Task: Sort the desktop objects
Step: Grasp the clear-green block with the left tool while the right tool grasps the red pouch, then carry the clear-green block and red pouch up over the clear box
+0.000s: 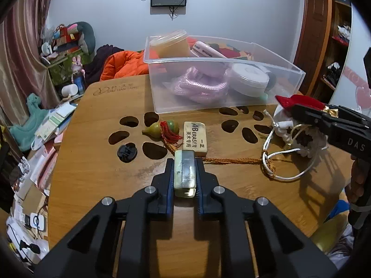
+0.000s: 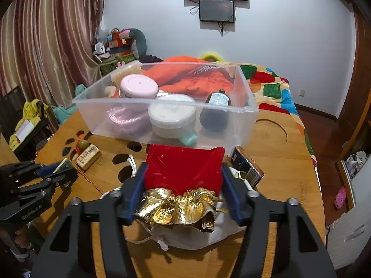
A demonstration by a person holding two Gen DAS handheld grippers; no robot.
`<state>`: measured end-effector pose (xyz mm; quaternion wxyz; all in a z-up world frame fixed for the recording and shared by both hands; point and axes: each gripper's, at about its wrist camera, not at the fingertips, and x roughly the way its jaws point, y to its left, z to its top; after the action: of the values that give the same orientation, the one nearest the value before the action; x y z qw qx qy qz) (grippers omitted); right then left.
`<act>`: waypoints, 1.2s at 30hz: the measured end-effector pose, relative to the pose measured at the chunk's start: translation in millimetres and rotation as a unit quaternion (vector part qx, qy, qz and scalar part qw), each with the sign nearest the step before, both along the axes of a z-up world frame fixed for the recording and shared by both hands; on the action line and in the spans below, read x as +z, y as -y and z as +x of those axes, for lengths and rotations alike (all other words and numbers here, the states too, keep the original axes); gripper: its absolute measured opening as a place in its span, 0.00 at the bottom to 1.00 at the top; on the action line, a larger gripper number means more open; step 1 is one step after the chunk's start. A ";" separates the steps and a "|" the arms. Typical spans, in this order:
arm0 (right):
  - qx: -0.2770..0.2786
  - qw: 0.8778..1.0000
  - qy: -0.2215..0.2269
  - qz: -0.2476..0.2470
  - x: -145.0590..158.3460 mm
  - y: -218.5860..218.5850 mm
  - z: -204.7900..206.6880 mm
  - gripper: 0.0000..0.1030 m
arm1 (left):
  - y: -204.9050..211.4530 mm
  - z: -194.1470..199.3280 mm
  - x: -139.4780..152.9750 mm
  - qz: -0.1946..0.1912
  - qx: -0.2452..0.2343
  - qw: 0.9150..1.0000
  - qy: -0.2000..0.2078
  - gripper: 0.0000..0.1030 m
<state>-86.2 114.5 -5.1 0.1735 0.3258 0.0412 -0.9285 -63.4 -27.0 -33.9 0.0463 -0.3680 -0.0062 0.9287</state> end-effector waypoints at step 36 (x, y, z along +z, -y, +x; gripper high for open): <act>0.026 0.995 -0.061 -0.080 65.1 -36.2 14.7 0.25 | -2.9 -2.8 71.9 0.025 -0.009 0.997 -0.076 0.15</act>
<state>-71.5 150.7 60.0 0.2204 0.2529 -0.0139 -0.9419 -66.2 -24.1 37.9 0.0645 -0.2947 -0.0221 0.9532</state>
